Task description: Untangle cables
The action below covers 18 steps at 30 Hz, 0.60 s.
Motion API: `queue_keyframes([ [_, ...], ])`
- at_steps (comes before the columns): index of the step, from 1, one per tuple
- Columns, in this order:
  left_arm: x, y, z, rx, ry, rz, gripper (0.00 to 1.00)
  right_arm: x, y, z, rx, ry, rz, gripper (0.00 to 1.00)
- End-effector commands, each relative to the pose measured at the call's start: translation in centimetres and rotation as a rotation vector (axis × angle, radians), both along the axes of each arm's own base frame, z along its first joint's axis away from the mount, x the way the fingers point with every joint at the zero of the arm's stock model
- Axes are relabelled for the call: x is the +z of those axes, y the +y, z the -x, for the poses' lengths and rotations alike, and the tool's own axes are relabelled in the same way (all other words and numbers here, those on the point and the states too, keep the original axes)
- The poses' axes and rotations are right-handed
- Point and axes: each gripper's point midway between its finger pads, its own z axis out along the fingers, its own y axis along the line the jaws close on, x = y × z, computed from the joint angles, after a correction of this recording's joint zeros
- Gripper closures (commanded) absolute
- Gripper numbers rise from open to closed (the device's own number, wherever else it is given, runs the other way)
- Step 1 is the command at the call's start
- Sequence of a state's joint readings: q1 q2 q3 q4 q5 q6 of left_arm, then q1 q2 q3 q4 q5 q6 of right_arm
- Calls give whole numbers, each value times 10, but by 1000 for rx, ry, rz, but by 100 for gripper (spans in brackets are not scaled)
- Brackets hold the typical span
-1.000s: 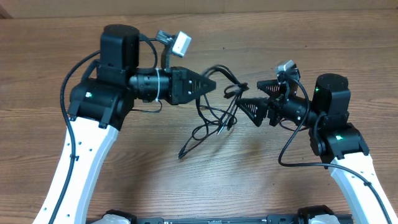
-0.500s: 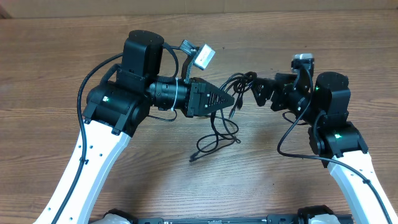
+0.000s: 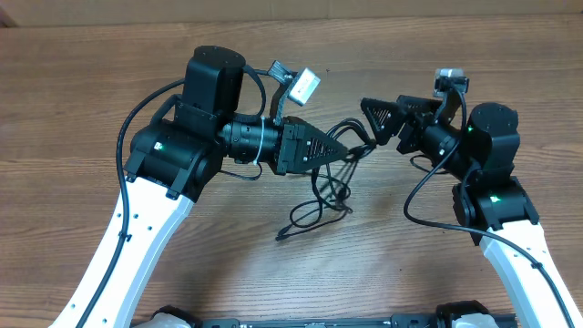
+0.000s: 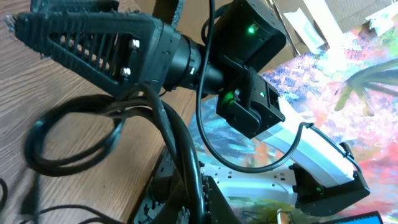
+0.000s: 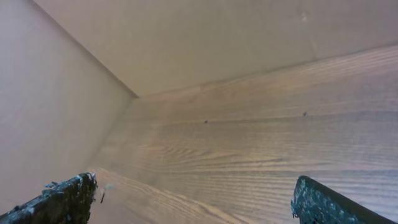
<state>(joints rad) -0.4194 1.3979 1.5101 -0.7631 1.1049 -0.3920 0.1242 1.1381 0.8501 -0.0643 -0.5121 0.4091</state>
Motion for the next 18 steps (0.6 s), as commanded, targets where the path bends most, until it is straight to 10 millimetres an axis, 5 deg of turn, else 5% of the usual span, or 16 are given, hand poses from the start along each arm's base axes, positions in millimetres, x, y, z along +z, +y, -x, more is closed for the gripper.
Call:
queue_keyframes([
  [1, 19, 2, 10, -35, -110, 31, 96, 9, 3, 1, 33, -43, 27, 0],
  [7, 15, 17, -3, 19, -106, 17, 96, 10, 1, 3, 55, -40, 13, 0],
  [13, 16, 42, -28, 132, -53, 14, 96, -2, -45, -1, -12, 7, 20, 0],
  [18, 23, 42, -34, 152, -56, 35, 96, 13, -34, 55, 455, -339, 134, 0],
])
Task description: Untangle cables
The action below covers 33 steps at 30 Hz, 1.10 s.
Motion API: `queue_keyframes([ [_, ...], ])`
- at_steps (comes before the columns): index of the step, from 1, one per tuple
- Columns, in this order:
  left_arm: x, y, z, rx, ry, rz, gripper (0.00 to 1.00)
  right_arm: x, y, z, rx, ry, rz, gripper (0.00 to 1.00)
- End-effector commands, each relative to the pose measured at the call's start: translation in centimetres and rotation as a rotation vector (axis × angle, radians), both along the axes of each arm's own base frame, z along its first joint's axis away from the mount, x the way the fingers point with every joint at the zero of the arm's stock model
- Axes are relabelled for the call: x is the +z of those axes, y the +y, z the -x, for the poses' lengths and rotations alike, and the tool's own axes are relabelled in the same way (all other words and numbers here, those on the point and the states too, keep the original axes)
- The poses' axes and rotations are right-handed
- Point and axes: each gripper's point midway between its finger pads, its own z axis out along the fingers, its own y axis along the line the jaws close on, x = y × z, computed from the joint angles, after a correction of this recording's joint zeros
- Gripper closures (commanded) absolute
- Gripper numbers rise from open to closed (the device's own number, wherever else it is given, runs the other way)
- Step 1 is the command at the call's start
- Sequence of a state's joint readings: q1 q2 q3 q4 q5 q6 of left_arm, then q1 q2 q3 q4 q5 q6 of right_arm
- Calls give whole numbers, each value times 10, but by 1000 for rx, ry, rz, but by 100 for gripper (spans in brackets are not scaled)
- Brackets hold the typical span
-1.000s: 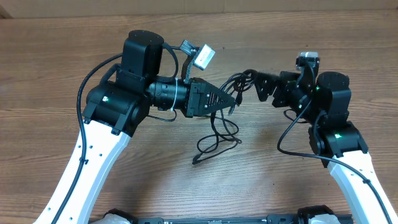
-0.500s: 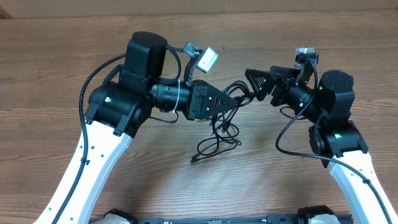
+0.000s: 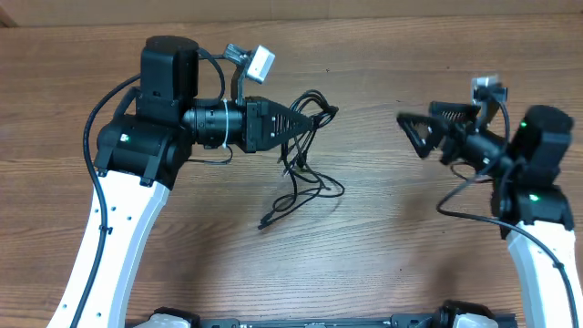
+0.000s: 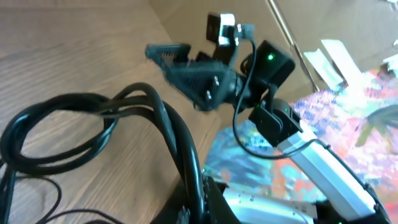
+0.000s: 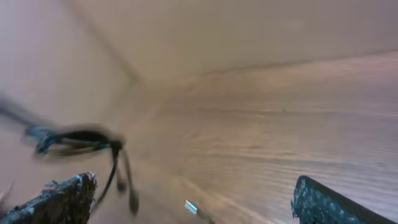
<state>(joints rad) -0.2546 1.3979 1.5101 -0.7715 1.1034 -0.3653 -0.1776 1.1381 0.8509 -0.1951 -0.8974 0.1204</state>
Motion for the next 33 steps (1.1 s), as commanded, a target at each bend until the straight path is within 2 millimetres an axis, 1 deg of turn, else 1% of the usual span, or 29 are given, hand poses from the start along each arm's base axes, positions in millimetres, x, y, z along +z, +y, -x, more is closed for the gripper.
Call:
queue_keyframes([
  [1, 26, -3, 8, -11, -39, 43, 96, 16, 22, 45, 365, -304, 86, 0],
  [4, 29, -9, 17, -57, -36, 64, 96, 2, 24, 52, 411, -362, 160, 0],
  [6, 32, -15, 26, -99, -34, 77, 96, -3, 28, 52, 435, -387, 182, 0],
  [9, 35, -25, 36, -151, -44, 91, 96, -7, 32, 49, 464, -409, 186, 7],
  [13, 41, -42, 52, -223, -83, 108, 96, 0, 46, 53, 534, -473, 156, 9],
  [14, 42, -46, 56, -238, -94, 112, 96, 1, 49, 53, 546, -492, 161, 13],
  [16, 45, -54, 63, -271, -114, 121, 96, 4, 54, 53, 564, -524, 171, 15],
  [18, 46, -57, 68, -288, -119, 124, 96, 7, 56, 52, 569, -550, 180, 19],
  [19, 45, -59, 70, -295, -118, 124, 96, 8, 56, 52, 569, -560, 184, 24],
  [22, 45, -59, 70, -295, -118, 124, 96, 8, 56, 52, 569, -562, 184, 29],
  [23, 45, -59, 69, -293, -120, 124, 96, 8, 56, 52, 572, -562, 181, 34],
  [24, 45, -59, 69, -290, -124, 122, 96, 10, 57, 54, 580, -566, 172, 42],
  [26, 44, -59, 67, -281, -126, 116, 96, 14, 59, 60, 612, -584, 139, 69],
  [27, 44, -59, 66, -274, -127, 113, 96, 17, 60, 64, 629, -592, 121, 84],
  [29, 44, -59, 66, -272, -129, 112, 96, 20, 62, 70, 656, -604, 91, 96],
  [33, 42, -59, 63, -255, -131, 102, 96, 23, 63, 76, 681, -607, 58, 96],
])
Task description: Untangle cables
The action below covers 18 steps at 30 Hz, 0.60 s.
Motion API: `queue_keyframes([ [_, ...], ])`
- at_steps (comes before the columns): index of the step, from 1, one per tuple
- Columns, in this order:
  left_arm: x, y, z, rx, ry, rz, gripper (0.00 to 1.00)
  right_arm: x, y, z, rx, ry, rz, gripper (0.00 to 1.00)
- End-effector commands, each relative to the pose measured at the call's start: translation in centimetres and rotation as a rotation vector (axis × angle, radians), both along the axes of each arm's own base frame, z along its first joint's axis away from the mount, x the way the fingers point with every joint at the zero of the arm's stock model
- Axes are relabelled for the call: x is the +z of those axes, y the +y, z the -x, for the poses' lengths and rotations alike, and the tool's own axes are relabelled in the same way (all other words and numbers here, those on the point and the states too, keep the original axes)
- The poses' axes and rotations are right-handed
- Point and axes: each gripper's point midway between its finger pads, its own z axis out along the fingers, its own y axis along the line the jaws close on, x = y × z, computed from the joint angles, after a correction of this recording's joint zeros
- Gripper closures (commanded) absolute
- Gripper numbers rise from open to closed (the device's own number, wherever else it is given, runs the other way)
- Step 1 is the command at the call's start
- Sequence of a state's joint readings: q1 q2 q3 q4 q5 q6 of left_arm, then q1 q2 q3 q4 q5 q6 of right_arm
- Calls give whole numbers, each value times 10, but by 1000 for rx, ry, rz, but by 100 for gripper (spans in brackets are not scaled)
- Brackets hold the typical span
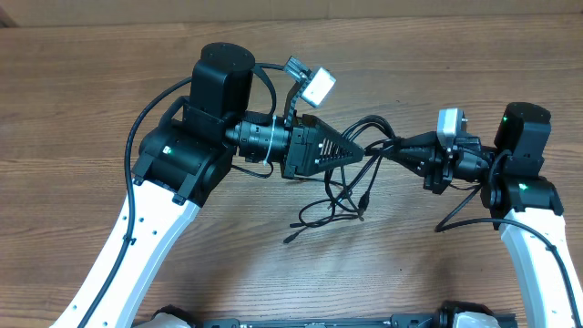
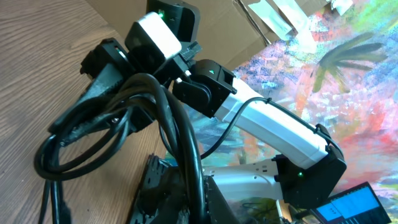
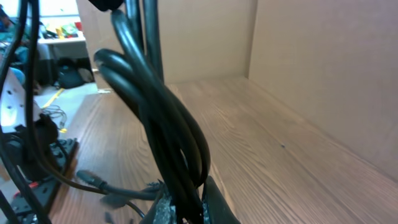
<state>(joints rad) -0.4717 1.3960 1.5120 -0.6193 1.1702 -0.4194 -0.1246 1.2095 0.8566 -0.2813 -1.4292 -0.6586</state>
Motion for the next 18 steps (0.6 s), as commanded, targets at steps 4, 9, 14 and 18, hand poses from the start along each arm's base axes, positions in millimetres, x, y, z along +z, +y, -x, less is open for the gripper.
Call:
queue_keyframes([
  [4, 12, 2, -1, 50, -55, -5, 94, 9, 3, 10, 65, 10, -44, 96],
  [9, -15, 10, -19, 172, -70, -130, 3, 8, 2, 11, 62, 27, -46, 96],
  [14, -73, 45, -44, 399, -61, -446, 0, -2, -2, -3, -31, 120, -10, 96],
  [18, -106, 82, -54, 515, -103, -685, 0, -9, -5, -13, -98, 184, 11, 96],
])
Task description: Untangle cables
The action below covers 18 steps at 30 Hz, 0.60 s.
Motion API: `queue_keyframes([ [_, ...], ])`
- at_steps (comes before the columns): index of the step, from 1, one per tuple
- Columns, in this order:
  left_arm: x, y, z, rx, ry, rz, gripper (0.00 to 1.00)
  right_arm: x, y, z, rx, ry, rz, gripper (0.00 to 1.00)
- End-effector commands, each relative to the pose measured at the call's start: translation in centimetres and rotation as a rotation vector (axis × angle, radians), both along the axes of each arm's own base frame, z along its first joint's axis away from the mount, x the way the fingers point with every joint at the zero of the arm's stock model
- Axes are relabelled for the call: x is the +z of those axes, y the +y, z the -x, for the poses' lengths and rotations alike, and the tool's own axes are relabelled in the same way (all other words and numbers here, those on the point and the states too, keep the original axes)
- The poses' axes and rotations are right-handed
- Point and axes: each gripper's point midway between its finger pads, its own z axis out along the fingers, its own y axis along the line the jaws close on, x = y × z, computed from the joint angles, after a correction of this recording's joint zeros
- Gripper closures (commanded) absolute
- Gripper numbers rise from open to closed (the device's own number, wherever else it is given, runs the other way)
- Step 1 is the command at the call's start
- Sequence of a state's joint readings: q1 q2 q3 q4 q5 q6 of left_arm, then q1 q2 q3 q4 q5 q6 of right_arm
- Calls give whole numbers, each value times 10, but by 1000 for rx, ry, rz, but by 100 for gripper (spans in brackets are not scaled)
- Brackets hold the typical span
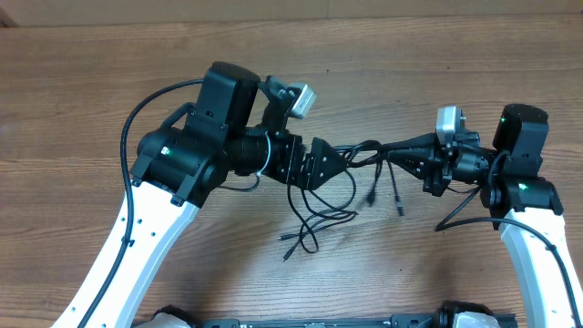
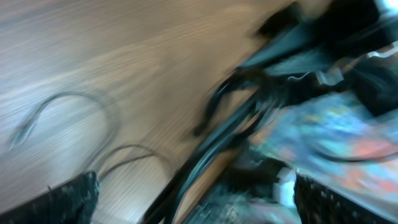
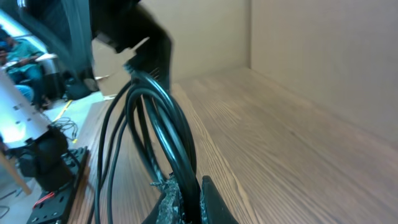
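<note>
A bundle of black cables [image 1: 369, 148] hangs over the middle of the wooden table [image 1: 82, 82]. My right gripper [image 1: 393, 151] is shut on the thick cable [image 3: 168, 118], whose loops rise from its fingers [image 3: 211, 199]. My left gripper [image 1: 335, 164] is open right at the bundle's left end; its view is blurred, with the fingertips [image 2: 71, 198] far apart and a dark cable [image 2: 211, 149] running between them. Two plug ends [image 1: 398, 206] dangle below the bundle. Thin cable loops [image 1: 314, 215] lie on the table beneath.
A cardboard wall [image 3: 323, 56] stands along the far side of the table. Both arms' own supply cables curl beside their bases [image 1: 137, 118].
My left gripper was shut on the bundle and is now open. The bundle now hangs from the right gripper alone, its plug ends drooping lower and the thin loops lying further left.
First my left gripper held the bundle mid-table with the right gripper open beside it. Then the left arm had the bundle further left and the right arm stood far to the right, open. Then both were shut on the bundle. Now only the right one holds it.
</note>
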<state>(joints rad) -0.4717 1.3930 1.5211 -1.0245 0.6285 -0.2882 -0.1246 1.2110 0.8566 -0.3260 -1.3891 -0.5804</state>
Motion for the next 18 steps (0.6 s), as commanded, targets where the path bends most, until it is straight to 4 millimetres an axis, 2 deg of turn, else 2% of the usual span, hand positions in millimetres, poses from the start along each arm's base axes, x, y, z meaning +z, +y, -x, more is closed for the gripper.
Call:
queue_keyframes([
  [1, -16, 44, -24, 140, -155, -278, 0, -2, -4, -11, -66, 74, 16, 96],
  [3, -18, 48, -26, 129, -182, -313, 0, -3, -4, -10, -69, 101, 11, 96],
  [7, -7, 31, -24, 5, -272, -254, 0, -6, -4, -8, -70, 144, 4, 96],
  [10, 0, 10, -15, -209, -456, -262, 0, -9, -3, -5, -70, 182, 1, 96],
  [13, 2, -4, -6, -358, -585, -287, 0, -11, -3, -3, -66, 204, -4, 96],
  [15, 1, -11, 1, -446, -651, -301, 0, -9, -2, -1, -50, 206, -15, 96],
  [18, 1, -12, 2, -474, -677, -311, 0, -6, -1, 2, -32, 204, -27, 96],
])
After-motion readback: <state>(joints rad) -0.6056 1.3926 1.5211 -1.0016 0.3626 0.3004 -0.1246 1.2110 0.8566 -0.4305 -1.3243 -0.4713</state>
